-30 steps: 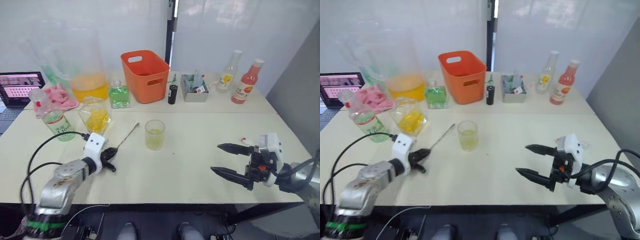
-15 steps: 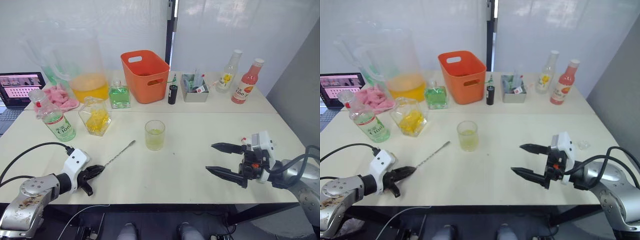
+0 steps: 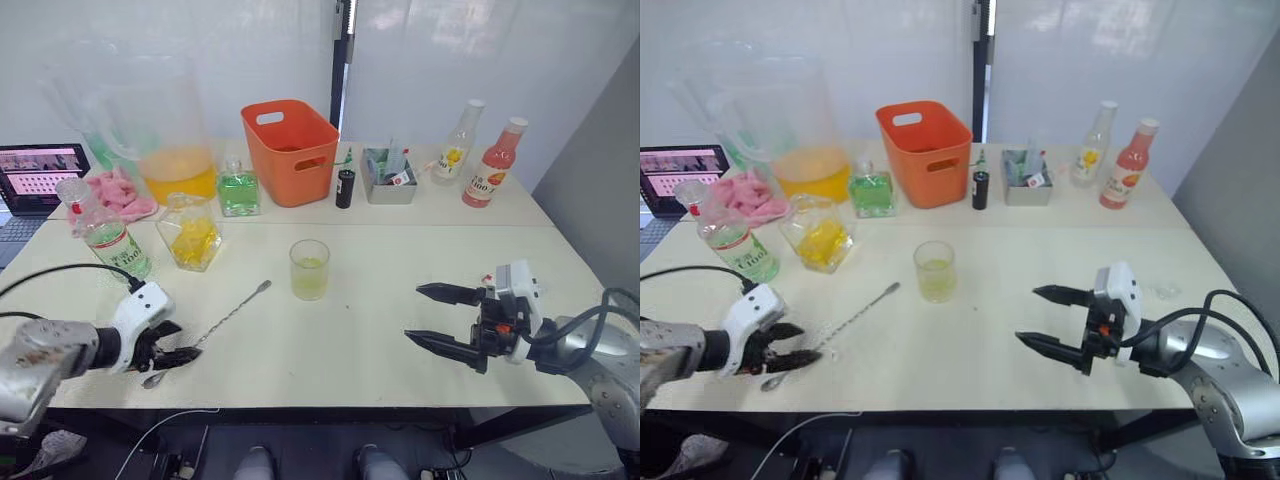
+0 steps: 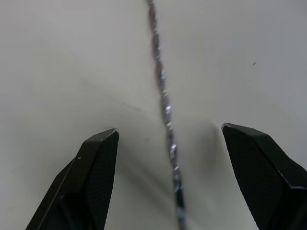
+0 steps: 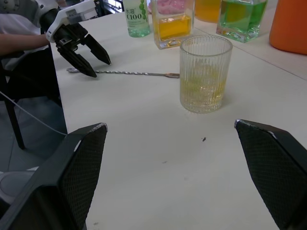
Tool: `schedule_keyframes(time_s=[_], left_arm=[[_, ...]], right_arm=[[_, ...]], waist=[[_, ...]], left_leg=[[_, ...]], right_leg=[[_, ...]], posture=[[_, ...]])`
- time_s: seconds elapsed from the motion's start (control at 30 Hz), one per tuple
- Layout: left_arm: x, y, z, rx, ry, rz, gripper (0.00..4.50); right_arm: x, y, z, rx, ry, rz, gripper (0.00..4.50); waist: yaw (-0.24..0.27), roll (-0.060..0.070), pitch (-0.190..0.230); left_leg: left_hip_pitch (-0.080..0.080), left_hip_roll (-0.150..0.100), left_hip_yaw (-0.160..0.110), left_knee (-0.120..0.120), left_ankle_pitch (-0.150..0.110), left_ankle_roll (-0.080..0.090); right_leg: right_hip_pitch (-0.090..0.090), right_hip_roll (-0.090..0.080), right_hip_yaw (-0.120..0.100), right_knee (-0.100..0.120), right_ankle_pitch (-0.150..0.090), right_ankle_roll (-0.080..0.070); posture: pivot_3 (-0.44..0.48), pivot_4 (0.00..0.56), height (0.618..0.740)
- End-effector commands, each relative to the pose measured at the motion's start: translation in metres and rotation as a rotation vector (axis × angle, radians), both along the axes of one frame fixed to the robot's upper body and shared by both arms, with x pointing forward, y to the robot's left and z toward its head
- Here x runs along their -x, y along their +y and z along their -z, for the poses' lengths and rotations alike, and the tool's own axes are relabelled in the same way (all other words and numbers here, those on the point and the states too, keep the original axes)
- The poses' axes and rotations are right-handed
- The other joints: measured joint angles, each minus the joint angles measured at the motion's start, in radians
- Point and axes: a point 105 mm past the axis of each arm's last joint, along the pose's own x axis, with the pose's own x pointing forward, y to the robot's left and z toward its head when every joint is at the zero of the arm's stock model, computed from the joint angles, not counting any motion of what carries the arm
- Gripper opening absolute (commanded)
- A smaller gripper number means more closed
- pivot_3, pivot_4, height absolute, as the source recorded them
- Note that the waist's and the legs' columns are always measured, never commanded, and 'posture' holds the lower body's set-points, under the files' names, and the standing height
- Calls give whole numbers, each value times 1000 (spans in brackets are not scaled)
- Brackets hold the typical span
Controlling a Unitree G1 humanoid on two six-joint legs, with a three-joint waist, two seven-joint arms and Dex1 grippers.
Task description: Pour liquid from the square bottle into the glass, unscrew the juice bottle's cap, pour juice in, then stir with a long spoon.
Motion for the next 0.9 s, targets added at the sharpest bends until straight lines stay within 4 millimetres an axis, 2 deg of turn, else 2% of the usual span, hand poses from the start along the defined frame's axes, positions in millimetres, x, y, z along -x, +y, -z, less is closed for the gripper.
schedule_keyframes(time_s=[0.03,0.23,0.27,0.33,0.6,0.73,0.9], left_arm=[[3,-3,6,-15,47,10,3641],[-1,-12,12,-46,66,21,3641],[-1,-14,13,-51,68,25,3117],[1,-19,16,-60,83,38,2660],[2,-19,16,-62,87,-1,19],[1,-17,13,-32,63,-39,19],[-22,-8,-22,57,-142,-105,19]], right_arm=[[2,2,-7,6,-56,0,4500],[3,4,-3,7,-58,17,4500],[3,4,-2,9,-59,19,4500],[3,4,-2,13,-60,21,4500],[3,3,1,29,-58,19,4500],[1,-2,7,74,-50,34,4500],[-6,-7,5,45,-1,64,4500]], waist=[[0,0,0],[5,0,0],[6,0,0],[5,0,0],[3,0,0],[4,1,-1],[5,0,0]], left_leg=[[0,0,0,0,0,0],[0,0,0,-2,0,0],[0,0,0,-2,0,0],[0,0,0,-1,0,0],[0,0,0,-2,0,0],[0,0,0,-1,0,0],[0,0,0,-1,0,0]], right_leg=[[0,0,0,0,0,0],[-1,0,-1,1,0,0],[0,0,0,1,0,0],[0,0,-1,1,0,0],[0,0,0,1,0,0],[0,0,0,1,0,0],[0,0,0,1,0,0]], posture=[[0,150,738],[0,150,738],[0,150,738],[0,150,738],[0,150,738],[0,150,738],[0,150,738]])
